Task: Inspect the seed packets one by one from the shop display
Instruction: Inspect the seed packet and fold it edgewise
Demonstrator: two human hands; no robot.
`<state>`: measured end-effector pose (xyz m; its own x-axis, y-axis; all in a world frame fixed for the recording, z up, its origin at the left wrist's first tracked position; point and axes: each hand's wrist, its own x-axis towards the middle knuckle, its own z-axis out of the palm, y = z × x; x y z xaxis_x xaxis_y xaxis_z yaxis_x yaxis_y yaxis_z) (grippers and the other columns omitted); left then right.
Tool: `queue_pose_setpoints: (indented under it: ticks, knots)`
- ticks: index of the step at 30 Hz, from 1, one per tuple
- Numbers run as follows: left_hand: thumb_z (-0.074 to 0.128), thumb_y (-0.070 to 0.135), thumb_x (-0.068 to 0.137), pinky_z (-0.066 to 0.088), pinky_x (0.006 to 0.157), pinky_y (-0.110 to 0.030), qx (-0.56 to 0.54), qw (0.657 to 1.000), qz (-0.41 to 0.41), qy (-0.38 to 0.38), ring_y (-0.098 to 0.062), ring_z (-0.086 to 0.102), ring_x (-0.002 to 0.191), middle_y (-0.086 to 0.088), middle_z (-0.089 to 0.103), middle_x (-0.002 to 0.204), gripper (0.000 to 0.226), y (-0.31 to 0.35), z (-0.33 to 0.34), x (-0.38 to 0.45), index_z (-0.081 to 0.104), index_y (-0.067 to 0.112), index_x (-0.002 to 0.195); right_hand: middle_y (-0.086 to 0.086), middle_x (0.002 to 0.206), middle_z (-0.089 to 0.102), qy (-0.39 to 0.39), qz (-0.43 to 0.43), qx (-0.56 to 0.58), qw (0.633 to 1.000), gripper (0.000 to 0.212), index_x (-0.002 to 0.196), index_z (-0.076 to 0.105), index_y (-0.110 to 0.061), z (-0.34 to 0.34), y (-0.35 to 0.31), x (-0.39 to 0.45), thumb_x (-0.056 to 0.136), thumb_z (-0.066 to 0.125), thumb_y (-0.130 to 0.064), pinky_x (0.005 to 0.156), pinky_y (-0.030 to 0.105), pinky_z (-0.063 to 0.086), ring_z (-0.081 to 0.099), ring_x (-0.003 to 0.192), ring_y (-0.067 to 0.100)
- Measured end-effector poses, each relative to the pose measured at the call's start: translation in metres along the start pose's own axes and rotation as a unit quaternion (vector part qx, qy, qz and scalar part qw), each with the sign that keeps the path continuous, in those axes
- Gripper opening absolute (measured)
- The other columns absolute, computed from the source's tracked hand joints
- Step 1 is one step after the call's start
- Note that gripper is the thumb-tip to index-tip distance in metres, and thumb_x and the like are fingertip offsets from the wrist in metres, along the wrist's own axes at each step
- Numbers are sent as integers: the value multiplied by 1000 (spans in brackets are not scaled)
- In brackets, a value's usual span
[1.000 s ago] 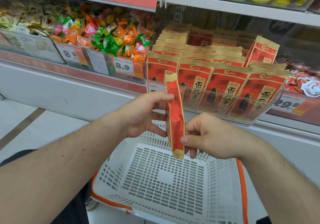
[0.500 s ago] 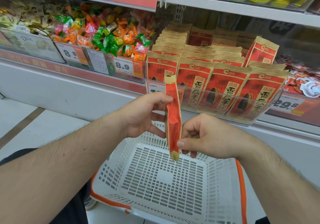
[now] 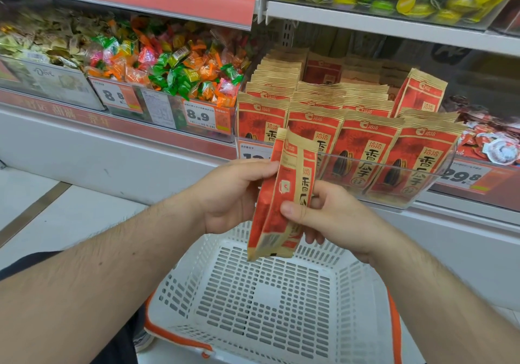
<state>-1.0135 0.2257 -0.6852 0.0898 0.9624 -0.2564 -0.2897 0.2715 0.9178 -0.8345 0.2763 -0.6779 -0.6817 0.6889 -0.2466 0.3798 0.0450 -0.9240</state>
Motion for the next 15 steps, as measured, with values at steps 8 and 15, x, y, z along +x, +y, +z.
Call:
queue_pose_setpoints:
  ticks: [8, 15]
  knots:
    - [46, 33, 100, 55, 90, -51, 45, 994, 50, 82, -27, 72, 95, -12, 75, 107, 32, -2, 2, 2, 72, 16, 106, -4, 84, 75, 92, 31, -49, 994, 21, 100, 69, -25, 1, 8, 9, 85, 73, -39, 54, 27, 50, 64, 59, 7]
    - [50, 16, 100, 53, 89, -47, 102, 991, 66, 61, -26, 70, 94, -13, 75, 106, 22, -6, 2, 1, 72, 13, 106, -16, 59, 66, 213, -91, 55, 971, 13, 90, 67, -23, -6, -4, 4, 96, 60, -14, 47, 14, 41, 52, 44, -3]
